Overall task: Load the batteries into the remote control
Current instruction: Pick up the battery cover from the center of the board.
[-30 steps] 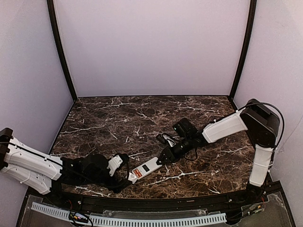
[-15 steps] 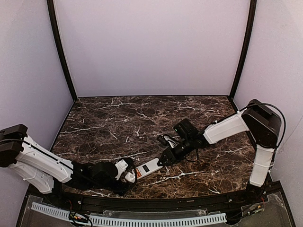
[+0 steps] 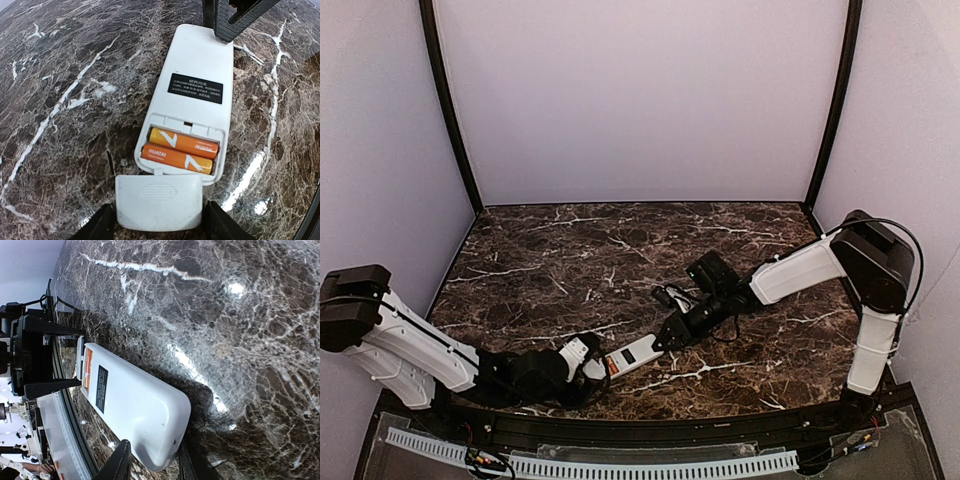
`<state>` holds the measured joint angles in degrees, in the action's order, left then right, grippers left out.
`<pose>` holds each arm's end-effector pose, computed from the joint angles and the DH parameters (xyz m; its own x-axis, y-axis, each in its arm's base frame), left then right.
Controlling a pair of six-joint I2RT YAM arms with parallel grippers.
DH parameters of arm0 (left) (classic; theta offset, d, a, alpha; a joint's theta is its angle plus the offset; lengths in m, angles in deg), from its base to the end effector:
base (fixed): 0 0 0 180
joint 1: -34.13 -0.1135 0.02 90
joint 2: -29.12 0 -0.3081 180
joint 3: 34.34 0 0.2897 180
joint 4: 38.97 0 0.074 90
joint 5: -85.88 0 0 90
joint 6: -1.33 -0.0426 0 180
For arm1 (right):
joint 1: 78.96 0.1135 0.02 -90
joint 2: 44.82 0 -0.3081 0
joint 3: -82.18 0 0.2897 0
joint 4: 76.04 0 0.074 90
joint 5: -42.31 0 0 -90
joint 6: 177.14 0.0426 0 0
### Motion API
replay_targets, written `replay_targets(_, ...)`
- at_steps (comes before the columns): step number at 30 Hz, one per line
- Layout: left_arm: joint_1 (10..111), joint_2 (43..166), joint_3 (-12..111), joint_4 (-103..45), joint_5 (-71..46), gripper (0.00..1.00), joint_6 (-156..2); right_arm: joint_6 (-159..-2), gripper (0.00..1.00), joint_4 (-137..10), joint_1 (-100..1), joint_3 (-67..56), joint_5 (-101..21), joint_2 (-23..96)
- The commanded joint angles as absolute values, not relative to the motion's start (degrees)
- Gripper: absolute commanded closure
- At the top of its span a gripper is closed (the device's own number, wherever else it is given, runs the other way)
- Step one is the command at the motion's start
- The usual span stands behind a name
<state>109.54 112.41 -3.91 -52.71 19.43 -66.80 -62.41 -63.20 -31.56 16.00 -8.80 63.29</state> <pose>0.0786 -0.2344 0.1172 -0.4489 0.3689 -0.8139 0.6916 0.7201 -0.0550 0.2464 0.3075 0.1252 -0.8444 -0.4373 -0.3094 -0.5118 0.4879 0.7071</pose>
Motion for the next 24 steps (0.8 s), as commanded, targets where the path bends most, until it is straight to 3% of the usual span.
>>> replay_targets(1,109.80,113.36,-4.66,-53.30,19.55,0.42,-67.19,-62.87,0.68,-62.50,-30.90,15.71,-9.20,63.18)
replay_targets(15,109.54,101.22,0.47,-36.13,15.34,0.53,-77.65,-65.45,0.64,-61.44,-31.62,14.58,-8.64,62.93)
replay_targets(24,105.57,106.96,14.42,-14.61,5.18,0.54,-81.69,-66.22,0.56,-60.74,-32.28,14.34,-8.14,62.55)
